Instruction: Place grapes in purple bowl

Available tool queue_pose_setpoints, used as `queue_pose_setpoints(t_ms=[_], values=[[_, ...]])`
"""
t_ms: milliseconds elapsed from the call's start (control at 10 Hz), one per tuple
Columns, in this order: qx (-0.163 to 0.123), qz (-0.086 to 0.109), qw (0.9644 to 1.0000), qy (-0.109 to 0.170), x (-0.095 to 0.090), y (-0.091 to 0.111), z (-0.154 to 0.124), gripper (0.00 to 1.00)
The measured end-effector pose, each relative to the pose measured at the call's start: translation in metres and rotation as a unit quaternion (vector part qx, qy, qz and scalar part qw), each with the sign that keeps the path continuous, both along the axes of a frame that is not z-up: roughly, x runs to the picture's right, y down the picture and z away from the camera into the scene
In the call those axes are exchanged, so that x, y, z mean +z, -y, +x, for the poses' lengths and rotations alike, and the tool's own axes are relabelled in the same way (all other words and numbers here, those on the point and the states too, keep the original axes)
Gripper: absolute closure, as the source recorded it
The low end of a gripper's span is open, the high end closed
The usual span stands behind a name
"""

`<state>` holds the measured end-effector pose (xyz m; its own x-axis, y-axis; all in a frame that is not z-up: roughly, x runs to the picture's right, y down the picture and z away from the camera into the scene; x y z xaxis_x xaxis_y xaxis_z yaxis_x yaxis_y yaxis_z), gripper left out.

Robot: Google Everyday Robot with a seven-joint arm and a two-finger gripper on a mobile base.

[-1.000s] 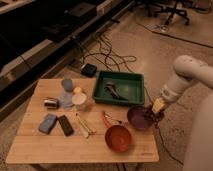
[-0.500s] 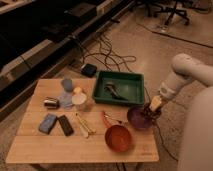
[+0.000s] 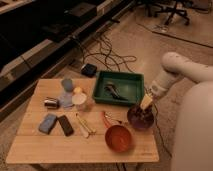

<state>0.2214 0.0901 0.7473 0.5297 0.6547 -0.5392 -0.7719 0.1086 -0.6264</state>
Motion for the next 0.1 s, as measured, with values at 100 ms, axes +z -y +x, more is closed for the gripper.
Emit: queue_pose_setpoints(t_ms=[100], values=[[0.001,0.001,1.0000,-0.001,-0.0010,0.0000,0.0020,0.20]])
